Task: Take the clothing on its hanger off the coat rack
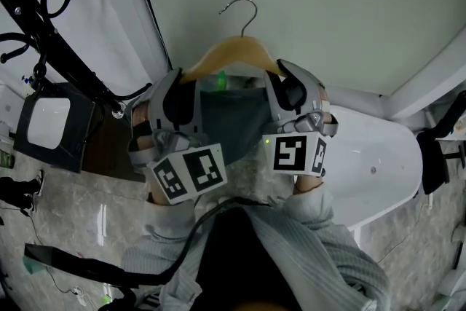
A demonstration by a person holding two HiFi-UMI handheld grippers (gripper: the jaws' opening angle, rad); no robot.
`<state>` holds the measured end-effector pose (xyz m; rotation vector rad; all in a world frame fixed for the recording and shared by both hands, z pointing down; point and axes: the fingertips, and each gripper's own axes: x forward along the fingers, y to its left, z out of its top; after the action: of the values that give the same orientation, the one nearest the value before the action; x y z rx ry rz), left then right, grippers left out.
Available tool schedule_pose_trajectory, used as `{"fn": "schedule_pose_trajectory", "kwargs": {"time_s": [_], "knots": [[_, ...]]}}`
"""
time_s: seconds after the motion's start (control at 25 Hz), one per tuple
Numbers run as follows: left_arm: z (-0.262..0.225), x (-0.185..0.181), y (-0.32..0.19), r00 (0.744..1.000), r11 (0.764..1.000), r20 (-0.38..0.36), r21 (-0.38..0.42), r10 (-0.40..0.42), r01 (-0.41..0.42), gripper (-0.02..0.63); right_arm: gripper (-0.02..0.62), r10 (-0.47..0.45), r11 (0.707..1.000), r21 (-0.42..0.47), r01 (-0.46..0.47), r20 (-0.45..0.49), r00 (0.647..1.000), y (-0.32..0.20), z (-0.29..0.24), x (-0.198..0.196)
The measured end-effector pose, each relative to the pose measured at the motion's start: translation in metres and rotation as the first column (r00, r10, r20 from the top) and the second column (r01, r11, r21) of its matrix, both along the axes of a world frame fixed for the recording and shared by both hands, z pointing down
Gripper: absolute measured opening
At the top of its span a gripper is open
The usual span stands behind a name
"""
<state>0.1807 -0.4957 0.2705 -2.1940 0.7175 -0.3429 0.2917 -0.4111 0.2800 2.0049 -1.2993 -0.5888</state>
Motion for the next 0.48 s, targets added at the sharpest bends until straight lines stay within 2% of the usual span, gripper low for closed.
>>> {"fn": "schedule_pose_trajectory", "kwargs": {"time_s": [0.48], "knots": [[0.001, -0.013, 0.002, 1.000, 1.000, 0.004, -0.006, -0.022, 0.022, 0.112, 0.092, -0.021, 1.000, 0.005, 0.021, 0.000, 1.000, -0.001, -0.001, -0.012]]}}
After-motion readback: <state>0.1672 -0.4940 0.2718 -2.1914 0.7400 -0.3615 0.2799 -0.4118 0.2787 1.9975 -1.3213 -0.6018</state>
